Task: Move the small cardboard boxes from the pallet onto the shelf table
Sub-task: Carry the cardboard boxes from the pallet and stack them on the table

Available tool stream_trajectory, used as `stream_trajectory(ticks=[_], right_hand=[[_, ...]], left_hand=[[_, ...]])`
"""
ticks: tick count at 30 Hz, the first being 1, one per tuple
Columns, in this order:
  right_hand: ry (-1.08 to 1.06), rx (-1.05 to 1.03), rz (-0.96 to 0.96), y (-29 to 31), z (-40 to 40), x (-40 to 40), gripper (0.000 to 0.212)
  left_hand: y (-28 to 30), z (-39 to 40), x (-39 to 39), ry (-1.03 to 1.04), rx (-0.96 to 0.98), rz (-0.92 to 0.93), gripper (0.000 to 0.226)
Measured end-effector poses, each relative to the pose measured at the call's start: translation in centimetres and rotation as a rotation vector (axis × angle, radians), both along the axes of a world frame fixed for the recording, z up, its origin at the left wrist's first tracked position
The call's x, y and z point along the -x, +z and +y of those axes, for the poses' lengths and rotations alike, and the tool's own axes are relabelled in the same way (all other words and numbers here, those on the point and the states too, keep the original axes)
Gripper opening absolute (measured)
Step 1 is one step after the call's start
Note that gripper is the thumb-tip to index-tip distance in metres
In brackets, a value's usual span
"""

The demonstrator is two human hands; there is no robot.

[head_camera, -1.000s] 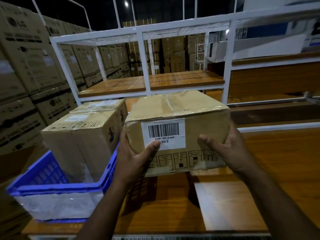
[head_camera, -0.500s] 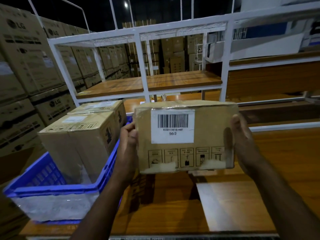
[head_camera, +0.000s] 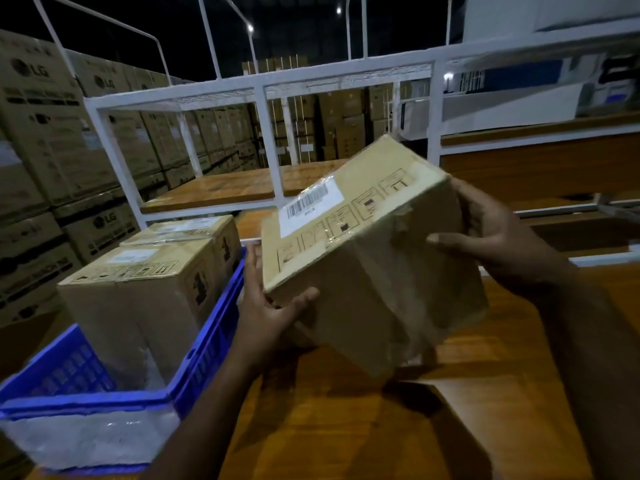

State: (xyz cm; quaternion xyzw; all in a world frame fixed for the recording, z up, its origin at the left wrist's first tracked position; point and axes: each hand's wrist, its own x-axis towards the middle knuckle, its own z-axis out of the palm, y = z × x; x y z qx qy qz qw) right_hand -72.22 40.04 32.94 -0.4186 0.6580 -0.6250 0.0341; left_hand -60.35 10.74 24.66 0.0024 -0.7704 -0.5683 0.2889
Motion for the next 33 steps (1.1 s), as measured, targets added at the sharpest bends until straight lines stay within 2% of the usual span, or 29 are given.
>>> stream_trajectory(ticks=[3,6,8,11,16,19,23,25,27,29,31,33], right_hand=[[-0.172,-0.132,0.093,0.6,-0.6,1.4,0.068],[-0.260,-0.231,0.130,0.3,-1.1,3.1,0.063],[-0.277,-0.298,0.156,-0.6,-1.5,3.9,0.061],[-0.317,-0.328,0.183,-2.8,-2.5,4.7,0.062],[-0.338,-0.288,0.229,-4.2,-2.8,5.2,0.057],[-0.546,-0.235,0.231,-7.4,-2.2,5.2,0.054],[-1.119,-0.174,0.019,-14.0,0.4,4.7,0.067],[-1.243,-0.170,-0.182,-16.7,1.7,4.3,0.081],[-1.168,-0.055,-0.545,-18.0,1.6,3.7,0.083],[-1.010,0.053,-0.786,-18.7,0.5,3.4,0.069],[-0.988,0.097,-0.797,-19.3,-0.1,3.6,0.066],[-1.007,0.095,-0.786,-19.7,-0.4,4.3,0.075]], left_hand=[[-0.8,2.0,0.2,-0.010,-0.112,-0.034,0.123],[-2.0,3.6,0.3,-0.006,-0.119,-0.063,0.083],[-3.0,4.0,0.3,0.007,-0.139,-0.122,0.067],[-4.1,4.4,0.1,0.054,-0.158,-0.221,0.063],[-3.9,4.7,0.4,0.172,-0.094,-0.218,0.055],[-4.0,4.2,0.8,0.224,-0.027,-0.231,0.054],[-5.3,3.9,0.7,0.242,-0.012,-0.266,0.048],[-6.4,3.8,0.9,0.244,0.005,-0.279,0.050],[-7.5,3.9,1.3,0.247,0.024,-0.280,0.054],[-8.3,4.2,1.9,0.245,0.025,-0.263,0.056],[-8.5,4.4,2.6,0.248,0.014,-0.241,0.053],[-8.1,4.5,3.2,0.217,0.009,-0.217,0.053]])
